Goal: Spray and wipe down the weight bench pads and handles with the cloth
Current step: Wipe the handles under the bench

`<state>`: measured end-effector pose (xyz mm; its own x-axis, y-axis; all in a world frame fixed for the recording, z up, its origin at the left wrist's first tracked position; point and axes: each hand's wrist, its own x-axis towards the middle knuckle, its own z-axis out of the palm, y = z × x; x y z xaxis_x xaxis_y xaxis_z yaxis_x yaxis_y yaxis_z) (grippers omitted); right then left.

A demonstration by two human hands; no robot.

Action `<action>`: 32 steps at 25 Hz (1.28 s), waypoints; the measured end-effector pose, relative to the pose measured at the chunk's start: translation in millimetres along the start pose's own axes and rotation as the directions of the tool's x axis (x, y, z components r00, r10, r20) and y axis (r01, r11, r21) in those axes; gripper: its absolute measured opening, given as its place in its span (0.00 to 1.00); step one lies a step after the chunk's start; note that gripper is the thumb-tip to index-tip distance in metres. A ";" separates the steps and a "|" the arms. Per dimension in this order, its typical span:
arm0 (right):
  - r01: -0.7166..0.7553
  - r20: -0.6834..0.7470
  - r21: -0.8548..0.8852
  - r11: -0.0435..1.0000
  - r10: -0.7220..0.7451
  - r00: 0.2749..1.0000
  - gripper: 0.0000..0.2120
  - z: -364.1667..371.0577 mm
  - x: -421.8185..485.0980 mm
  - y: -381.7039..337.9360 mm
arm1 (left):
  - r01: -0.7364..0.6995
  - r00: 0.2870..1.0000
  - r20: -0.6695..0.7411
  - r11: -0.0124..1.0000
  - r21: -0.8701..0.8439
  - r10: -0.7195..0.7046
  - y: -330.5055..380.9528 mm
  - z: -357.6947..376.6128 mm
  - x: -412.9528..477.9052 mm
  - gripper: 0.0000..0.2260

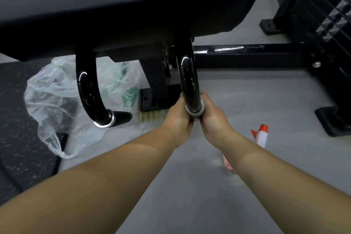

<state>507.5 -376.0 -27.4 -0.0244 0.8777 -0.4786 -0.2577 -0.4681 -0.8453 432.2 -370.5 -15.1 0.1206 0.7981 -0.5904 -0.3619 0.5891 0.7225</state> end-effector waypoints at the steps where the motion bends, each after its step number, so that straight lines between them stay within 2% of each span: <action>1: -0.003 0.002 0.004 1.000 0.003 1.000 0.19 -0.8 0.7 0.5 | 0.011 1.000 -0.011 1.000 0.000 -0.011 0.4 -0.1 0.1 0.13; 3: 0.007 0.045 0.043 0.999 -0.009 0.999 0.20 0.9 -10.4 -0.8 | -0.013 0.999 0.032 0.998 -0.056 0.015 1.7 -1.4 -10.6 0.15; 6: 0.104 0.139 0.100 0.990 -0.117 0.983 0.22 -0.7 -29.4 -1.9 | -0.028 0.990 0.132 0.985 -0.172 0.051 5.9 -4.9 -37.5 0.20; 9: 0.108 0.118 0.069 0.992 -0.116 0.986 0.21 -2.8 -24.1 -1.3 | -0.039 0.991 0.118 0.983 -0.177 0.060 4.6 -7.3 -26.6 0.24; 13: 0.017 0.040 -0.161 0.987 -0.011 0.999 0.14 -2.6 -3.0 -8.1 | 0.045 0.999 0.025 0.986 -0.162 -0.042 2.9 -0.7 4.2 0.22; 15: -0.003 0.042 -0.229 0.974 0.013 0.999 0.14 -5.7 5.1 -6.2 | 0.076 0.997 0.018 0.988 -0.137 -0.074 1.1 0.6 10.4 0.21; 18: -0.018 0.062 -0.098 0.995 0.024 0.998 0.15 -5.1 -2.0 -5.3 | 0.078 0.994 0.090 0.978 -0.191 -0.062 2.0 2.0 -1.1 0.22; 20: 0.043 0.129 0.070 0.997 -0.052 0.990 0.18 -4.3 -16.6 -7.7 | 0.052 0.983 0.186 0.957 -0.285 0.002 3.5 -0.5 -16.3 0.26; 22: 0.108 0.189 0.113 0.988 -0.129 0.973 0.20 -5.4 -31.0 -6.5 | -0.006 0.973 0.219 0.951 -0.308 0.077 1.3 -3.0 -32.5 0.29; 24: 0.169 0.179 0.024 0.985 -0.170 0.969 0.20 -5.7 -34.9 -4.8 | -0.096 0.965 0.210 0.956 -0.277 0.158 -6.3 -2.9 -36.7 0.29; 26: 0.160 0.140 -0.072 0.984 -0.149 0.979 0.18 -4.6 -25.6 -6.1 | -0.133 0.971 0.158 0.951 -0.280 0.182 -9.9 -0.7 -28.6 0.26; 30: 0.121 0.135 -0.258 0.958 -0.088 0.987 0.13 -10.1 3.5 -10.9 | -0.042 0.996 0.064 0.963 -0.268 0.061 -8.6 -2.5 4.0 0.22; 32: 0.087 0.123 -0.263 0.961 -0.056 0.991 0.12 -12.6 15.3 -8.1 | -0.003 0.999 0.049 0.969 -0.245 0.016 -9.5 -2.8 15.6 0.22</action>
<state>521.4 -360.1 -30.8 -0.1282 0.9085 -0.3978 0.0042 -0.4006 -0.9162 435.0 -364.0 -32.2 0.1598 0.8124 -0.5608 -0.5781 0.5375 0.6140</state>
